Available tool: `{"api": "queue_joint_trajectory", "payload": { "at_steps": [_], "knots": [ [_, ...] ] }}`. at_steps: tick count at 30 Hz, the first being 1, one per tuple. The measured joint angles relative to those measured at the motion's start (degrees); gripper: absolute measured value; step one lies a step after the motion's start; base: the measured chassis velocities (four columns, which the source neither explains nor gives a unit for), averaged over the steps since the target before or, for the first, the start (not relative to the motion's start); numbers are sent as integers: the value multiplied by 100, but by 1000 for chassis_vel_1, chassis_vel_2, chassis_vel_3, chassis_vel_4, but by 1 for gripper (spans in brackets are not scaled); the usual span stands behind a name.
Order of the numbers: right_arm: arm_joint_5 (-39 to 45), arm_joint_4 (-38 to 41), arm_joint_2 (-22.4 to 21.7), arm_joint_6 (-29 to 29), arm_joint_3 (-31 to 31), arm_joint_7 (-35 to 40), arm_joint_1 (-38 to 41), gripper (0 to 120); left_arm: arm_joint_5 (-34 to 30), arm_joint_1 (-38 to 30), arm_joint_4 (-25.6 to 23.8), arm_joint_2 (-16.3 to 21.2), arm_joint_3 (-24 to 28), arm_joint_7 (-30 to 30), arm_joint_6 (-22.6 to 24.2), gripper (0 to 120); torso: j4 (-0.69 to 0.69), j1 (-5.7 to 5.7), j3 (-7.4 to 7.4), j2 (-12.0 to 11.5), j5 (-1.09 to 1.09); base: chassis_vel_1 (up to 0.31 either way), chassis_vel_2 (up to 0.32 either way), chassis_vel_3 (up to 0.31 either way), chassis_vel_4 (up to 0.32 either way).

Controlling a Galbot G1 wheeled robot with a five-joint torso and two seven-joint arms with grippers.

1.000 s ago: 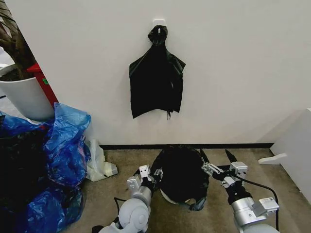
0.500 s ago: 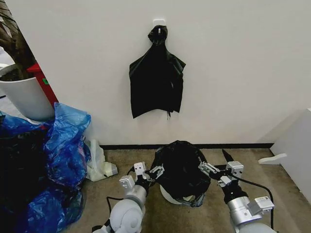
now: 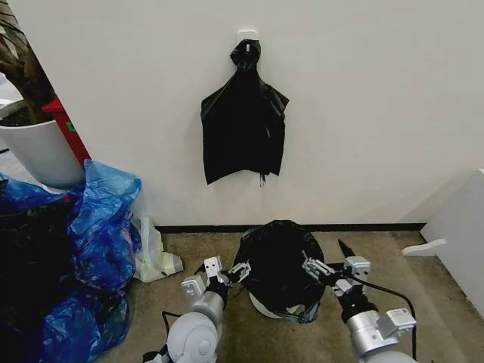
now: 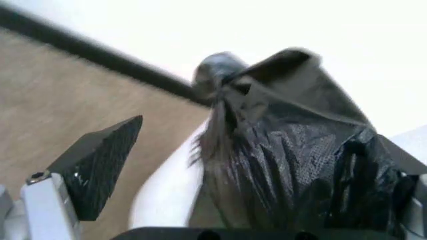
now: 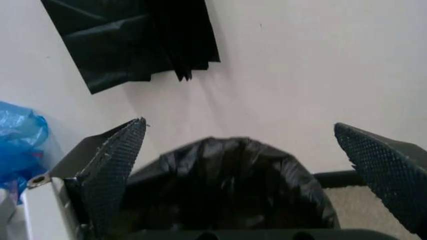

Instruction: Place the garbage bag over the trash bin.

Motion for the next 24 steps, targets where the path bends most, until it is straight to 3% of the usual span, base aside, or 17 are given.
{"api": "queue_joint_trajectory", "payload": {
  "at_steps": [4,10,15,19,24],
  "knots": [
    [-2,27,8,-11,-54,33,-21,100,-126,95,-91,100,-187,581,56,100,0,0,0,0,-1,0,0,0,0],
    [-6,115,-30,-14,-48,69,-55,100,-321,202,-152,102,-295,849,142,100,0,0,0,0,-1,0,0,0,0],
    [59,157,-56,-56,-98,40,-168,100,-455,270,-162,65,-301,895,199,100,-1,0,0,0,-1,0,0,0,0],
    [424,10,-26,-429,-455,309,-166,100,-509,284,-122,-2,-283,859,200,100,0,0,0,0,-2,0,0,0,0],
    [199,-328,121,-557,-624,447,-54,100,-509,272,-111,-14,-266,835,200,100,0,0,0,0,-1,0,0,0,0]
  ]
}}
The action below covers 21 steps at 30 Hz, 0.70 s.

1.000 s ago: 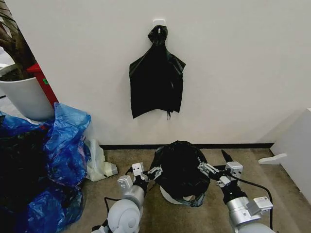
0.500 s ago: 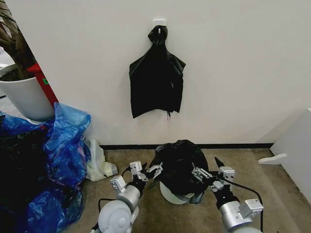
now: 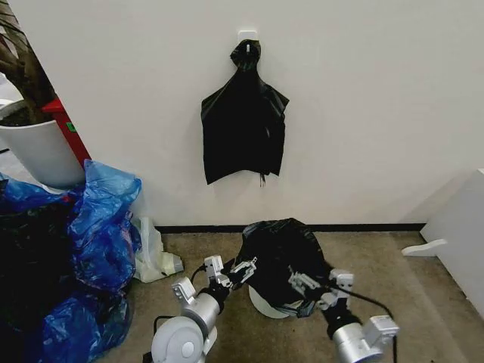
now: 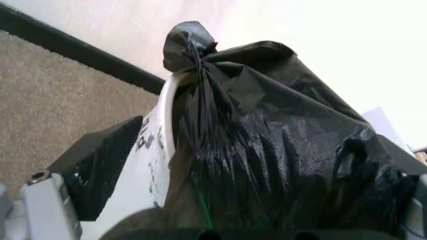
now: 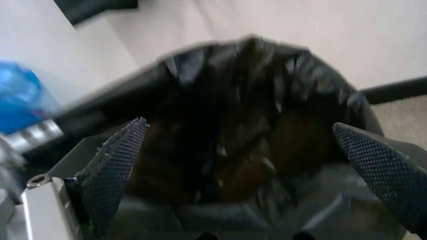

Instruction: Place the garbage bag over the trash bin.

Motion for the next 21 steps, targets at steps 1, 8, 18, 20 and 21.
{"api": "queue_joint_trajectory", "payload": {
  "at_steps": [1,8,18,20,21],
  "knots": [
    [-93,-46,24,-2,-37,0,22,100,0,0,2,-2,2,-2,-1,100,0,0,0,0,0,0,0,0,0],
    [-1004,-469,170,78,-237,-12,210,100,10,11,16,-30,30,-13,-3,100,0,0,0,0,-1,0,0,0,0],
    [-1901,-1168,304,386,-272,-155,496,100,21,19,-34,-87,30,-82,-1,100,0,0,0,-1,0,0,0,0,0],
    [-1973,-1220,288,362,-283,-160,526,100,13,19,-75,-93,24,-128,0,100,1,0,0,-1,0,0,0,0,0],
    [-2000,-1236,280,348,-287,-161,529,100,1,19,-92,-93,23,-140,2,100,1,0,0,-1,0,0,0,0,0]
  ]
}}
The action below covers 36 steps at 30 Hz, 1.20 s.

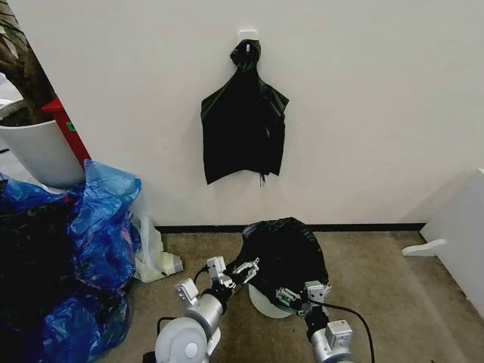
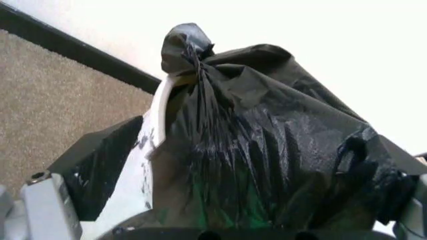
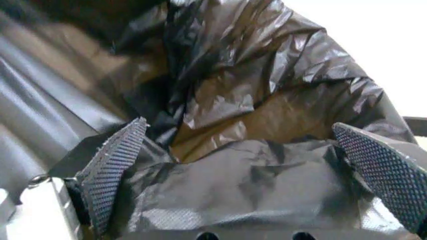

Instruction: Place the garbage bag over the trash bin.

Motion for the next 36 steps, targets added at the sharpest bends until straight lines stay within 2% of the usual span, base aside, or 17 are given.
{"api": "queue_joint_trajectory", "payload": {
  "at_steps": [9,19,29,36],
  "knots": [
    [-337,-215,-27,-127,-9,-60,-69,100,-157,-32,-131,2,2,-59,40,100,0,0,0,0,-1,0,0,0,0],
    [-334,-291,-59,-236,-4,-15,60,100,-253,-101,-258,0,-12,-113,78,100,0,0,0,1,0,0,0,0,0],
    [-147,410,-185,-270,-141,224,-145,100,-124,-67,-770,100,-119,-275,85,100,0,0,0,0,1,0,0,0,0],
    [-122,610,-149,-120,-178,285,-275,100,-232,-92,-833,135,-193,-451,104,100,0,0,0,0,0,0,0,0,0]
  ]
}}
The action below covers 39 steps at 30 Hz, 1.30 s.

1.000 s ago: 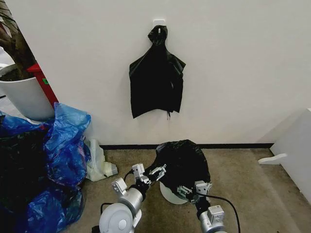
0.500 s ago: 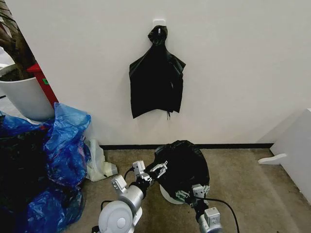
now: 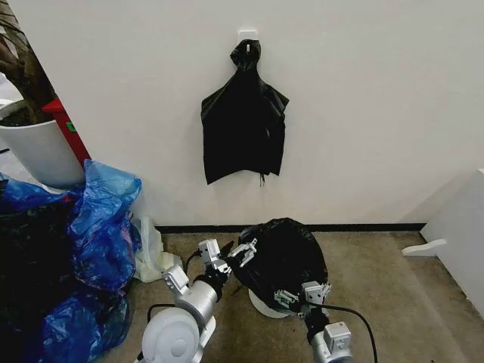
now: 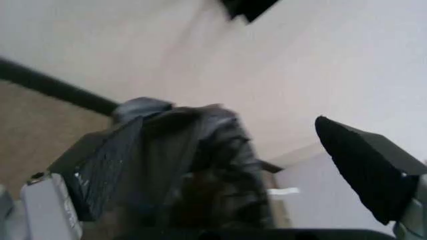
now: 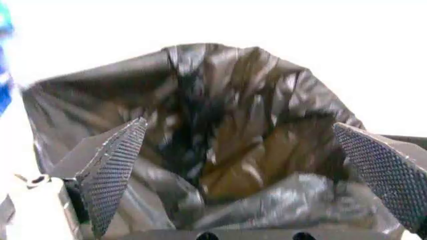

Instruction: Place the garbage bag over the trash bin.

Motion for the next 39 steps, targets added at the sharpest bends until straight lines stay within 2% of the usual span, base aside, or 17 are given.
{"api": "queue_joint_trajectory", "payload": {
  "at_steps": [5,10,12,13,14,17,22,25,27,29,31,33,36,39],
  "knots": [
    [114,242,21,192,47,17,-104,100,12,-135,316,-13,-29,-117,-26,100,0,0,0,0,-1,0,0,0,0],
    [644,802,-102,227,191,122,-77,100,145,-486,761,-2,-46,-116,-58,100,-2,0,0,0,-2,0,0,0,0],
    [1433,1126,-342,-89,284,275,254,100,200,-652,865,43,-50,-117,-59,100,0,0,0,0,0,0,0,0,0],
    [2300,1197,-575,-477,432,438,659,100,280,-788,924,76,2,-133,-54,100,0,0,0,0,0,0,0,0,0],
    [2751,1115,-722,-672,520,467,890,100,332,-823,930,85,17,-166,-46,100,-1,1,0,0,0,0,0,0,0],
    [3111,882,-895,-867,590,473,1185,100,409,-831,924,120,12,-205,-33,100,0,1,1,0,1,0,0,0,0],
    [4169,455,-1104,-1588,538,826,2068,100,724,-765,829,346,-87,-218,80,100,-1,1,1,1,1,0,0,0,0],
    [4418,375,-1131,-1765,529,912,2298,100,766,-724,777,401,-97,-218,123,100,1,1,1,1,1,0,0,0,0],
    [4904,55,-1204,-2153,486,1089,2852,100,801,-589,619,548,-162,-262,232,100,2,1,1,0,2,0,0,0,0],
    [4944,-78,-1274,-2376,516,1206,3042,100,811,-599,615,710,-187,-272,329,100,4,1,0,1,-3,0,0,0,0],
    [4711,-154,-1285,-2439,494,1368,3058,100,806,-680,724,853,-190,-192,371,100,-6,1,0,1,0,0,0,0,0],
    [4524,-239,-1262,-2487,425,1455,3137,100,810,-683,787,920,-241,-137,377,100,-9,1,0,0,-1,0,0,0,0],
    [4034,-464,-1157,-2731,243,1530,3402,100,851,-646,901,1014,-432,64,433,100,4,1,0,0,1,0,0,0,0],
    [3910,-489,-1103,-2762,212,1572,3429,100,909,-732,1020,1020,-466,213,469,100,5,1,1,0,-1,0,0,0,0]
  ]
}}
